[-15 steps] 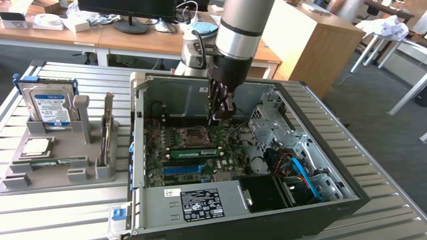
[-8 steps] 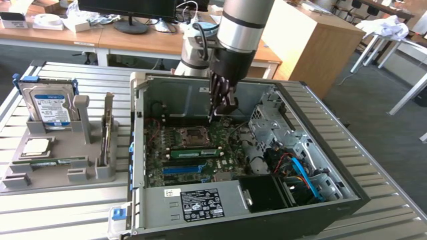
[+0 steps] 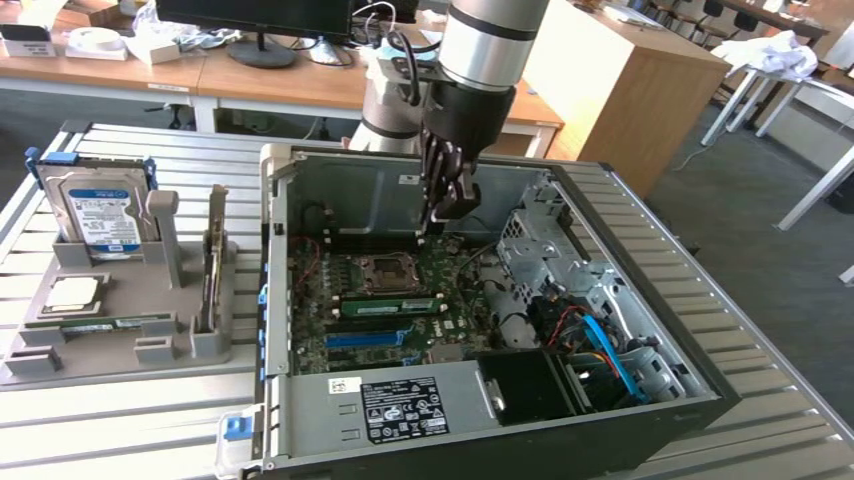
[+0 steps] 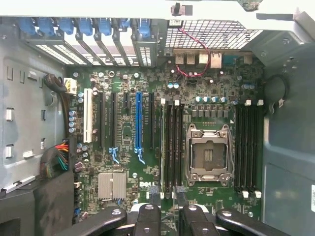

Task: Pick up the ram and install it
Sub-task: 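Insert the ram into the slot, then press down the ram until it locks into place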

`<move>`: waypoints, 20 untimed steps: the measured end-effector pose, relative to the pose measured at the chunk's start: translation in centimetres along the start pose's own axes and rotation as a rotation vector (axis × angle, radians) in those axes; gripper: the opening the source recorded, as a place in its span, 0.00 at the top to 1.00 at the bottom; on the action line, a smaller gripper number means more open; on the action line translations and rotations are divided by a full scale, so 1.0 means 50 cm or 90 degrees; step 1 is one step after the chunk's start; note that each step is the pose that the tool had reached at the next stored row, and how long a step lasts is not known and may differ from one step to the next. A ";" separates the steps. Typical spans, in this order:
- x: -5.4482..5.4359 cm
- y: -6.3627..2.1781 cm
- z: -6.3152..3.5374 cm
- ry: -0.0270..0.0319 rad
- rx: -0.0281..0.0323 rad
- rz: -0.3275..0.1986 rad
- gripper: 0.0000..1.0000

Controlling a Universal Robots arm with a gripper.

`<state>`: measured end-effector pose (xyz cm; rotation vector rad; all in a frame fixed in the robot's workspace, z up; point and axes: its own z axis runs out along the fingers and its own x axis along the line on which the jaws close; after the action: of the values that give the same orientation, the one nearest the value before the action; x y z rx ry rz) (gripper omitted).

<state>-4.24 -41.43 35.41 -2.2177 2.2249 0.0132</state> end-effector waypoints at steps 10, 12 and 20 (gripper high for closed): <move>0.000 0.000 0.000 0.0001 0.0000 0.000 0.75; 0.000 0.000 0.000 0.0001 0.0000 0.000 0.76; 0.000 0.000 0.000 0.0001 0.0000 0.000 0.90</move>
<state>-4.24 -41.43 35.42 -2.2177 2.2250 0.0131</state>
